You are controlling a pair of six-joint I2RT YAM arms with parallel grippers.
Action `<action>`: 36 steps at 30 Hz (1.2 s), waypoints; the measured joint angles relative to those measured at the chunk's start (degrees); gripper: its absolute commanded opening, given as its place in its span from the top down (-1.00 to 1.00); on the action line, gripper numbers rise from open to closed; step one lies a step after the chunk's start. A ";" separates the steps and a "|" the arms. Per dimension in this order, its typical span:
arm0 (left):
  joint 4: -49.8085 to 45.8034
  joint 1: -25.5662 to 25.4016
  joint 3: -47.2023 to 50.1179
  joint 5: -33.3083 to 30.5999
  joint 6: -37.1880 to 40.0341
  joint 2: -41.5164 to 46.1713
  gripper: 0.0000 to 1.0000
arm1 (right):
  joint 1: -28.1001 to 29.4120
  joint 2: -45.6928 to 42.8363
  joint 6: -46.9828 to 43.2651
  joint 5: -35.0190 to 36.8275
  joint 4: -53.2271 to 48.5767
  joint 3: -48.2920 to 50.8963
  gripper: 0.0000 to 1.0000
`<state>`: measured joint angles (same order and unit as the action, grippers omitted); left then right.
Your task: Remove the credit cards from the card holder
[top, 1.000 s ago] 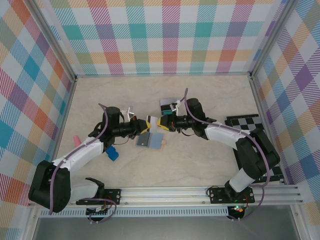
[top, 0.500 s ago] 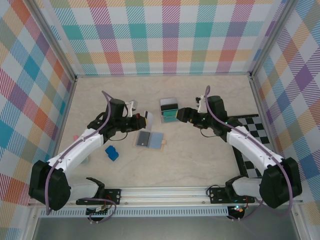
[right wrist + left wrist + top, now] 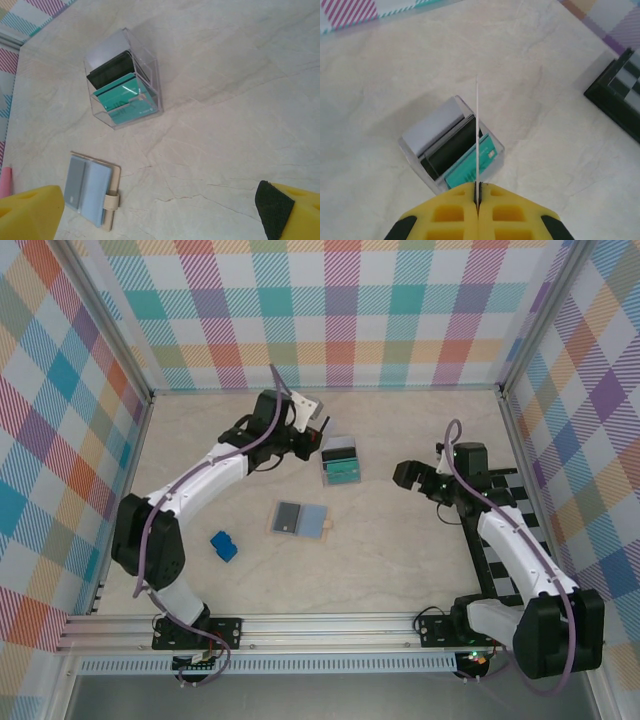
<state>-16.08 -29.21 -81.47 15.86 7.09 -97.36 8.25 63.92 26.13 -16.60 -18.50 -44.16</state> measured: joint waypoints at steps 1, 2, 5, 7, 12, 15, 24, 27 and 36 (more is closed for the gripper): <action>-0.42 -0.02 -1.40 0.33 2.32 -1.31 1.00 | -0.37 -0.24 -0.09 -0.28 -0.07 0.31 -1.00; -1.18 -0.02 -3.72 0.70 5.05 -3.15 1.00 | -0.76 -0.59 -0.28 -0.59 -0.17 0.68 -1.00; -4.02 -0.02 -11.54 1.22 12.85 -8.96 1.00 | -1.44 -1.95 -0.66 -1.42 -0.31 1.64 -1.00; -4.87 -0.02 -14.53 1.20 17.99 -11.65 1.00 | -1.53 -2.93 -0.92 -1.84 -0.26 2.21 -1.00; -9.40 0.00 -20.52 2.56 29.27 -17.49 1.00 | -1.57 -4.42 -1.20 -2.51 -0.33 2.97 -1.00; -14.75 0.42 -28.50 4.46 33.18 -23.04 1.00 | -1.70 -4.55 -1.14 -2.80 -0.35 3.30 -1.00; -26.75 0.92 -40.26 6.43 40.30 -30.45 1.00 | -1.88 -5.16 -0.87 -4.35 -0.46 3.78 -1.00; -28.83 0.90 -40.54 4.96 42.64 -31.32 1.00 | -1.88 -5.77 -0.66 -4.74 -0.55 4.00 -1.00; -30.69 0.92 -40.61 0.81 46.14 -34.14 1.00 | -1.88 -7.06 0.39 -5.25 -0.66 4.11 -1.00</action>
<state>-46.76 -28.29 -122.08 16.67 53.23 -131.50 6.37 56.86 26.52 -21.85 -19.16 -40.05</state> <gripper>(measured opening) 0.037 0.999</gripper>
